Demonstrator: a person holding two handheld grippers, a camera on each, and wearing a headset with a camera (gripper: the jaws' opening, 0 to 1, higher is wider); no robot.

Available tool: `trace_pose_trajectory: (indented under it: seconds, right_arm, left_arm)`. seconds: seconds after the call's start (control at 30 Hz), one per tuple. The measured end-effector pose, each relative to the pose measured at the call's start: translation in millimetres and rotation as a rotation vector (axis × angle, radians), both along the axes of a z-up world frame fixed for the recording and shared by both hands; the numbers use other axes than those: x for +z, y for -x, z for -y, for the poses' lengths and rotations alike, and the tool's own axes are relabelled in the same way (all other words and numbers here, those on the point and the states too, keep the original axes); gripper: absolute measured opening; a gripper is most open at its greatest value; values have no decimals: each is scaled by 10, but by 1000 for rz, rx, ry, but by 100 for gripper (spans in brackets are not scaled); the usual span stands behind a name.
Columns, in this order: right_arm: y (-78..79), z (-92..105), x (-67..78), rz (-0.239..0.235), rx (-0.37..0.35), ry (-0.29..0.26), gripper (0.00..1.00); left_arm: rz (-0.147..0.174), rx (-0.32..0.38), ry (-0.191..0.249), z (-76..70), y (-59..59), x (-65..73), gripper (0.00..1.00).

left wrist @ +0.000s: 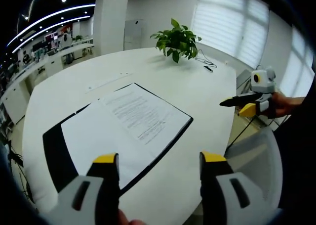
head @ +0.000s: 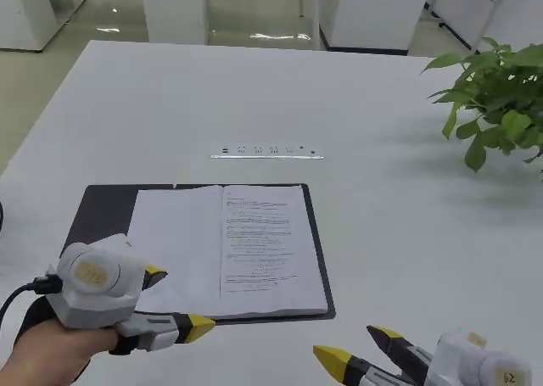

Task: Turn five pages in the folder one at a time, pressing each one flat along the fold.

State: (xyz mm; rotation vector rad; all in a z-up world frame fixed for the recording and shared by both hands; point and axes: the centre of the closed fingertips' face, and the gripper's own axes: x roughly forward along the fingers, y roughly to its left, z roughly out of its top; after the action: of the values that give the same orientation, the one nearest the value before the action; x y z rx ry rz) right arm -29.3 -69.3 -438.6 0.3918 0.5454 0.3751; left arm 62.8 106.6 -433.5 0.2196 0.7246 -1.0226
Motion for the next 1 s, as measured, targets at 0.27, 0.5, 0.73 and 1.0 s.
trace_pose_trajectory:
  seconds: [0.27,0.5,0.73,1.0]
  right_arm:
    - [-52,2,-5,2,2,0,70]
    - [-95,33,-14,4,-4,2,70]
    - [-85,72,-62,-10,-7,-6,70]
    - [-74,115,-128,-39,-1,-5,69]
  left_arm:
    - [22,-61,-32,276,-73,-61,66]
    - [12,-96,-36,520,-108,-119,65]
    - [2,-104,-35,721,-163,-230,63]
    - [-5,-118,-1,1060,-143,-334,61]
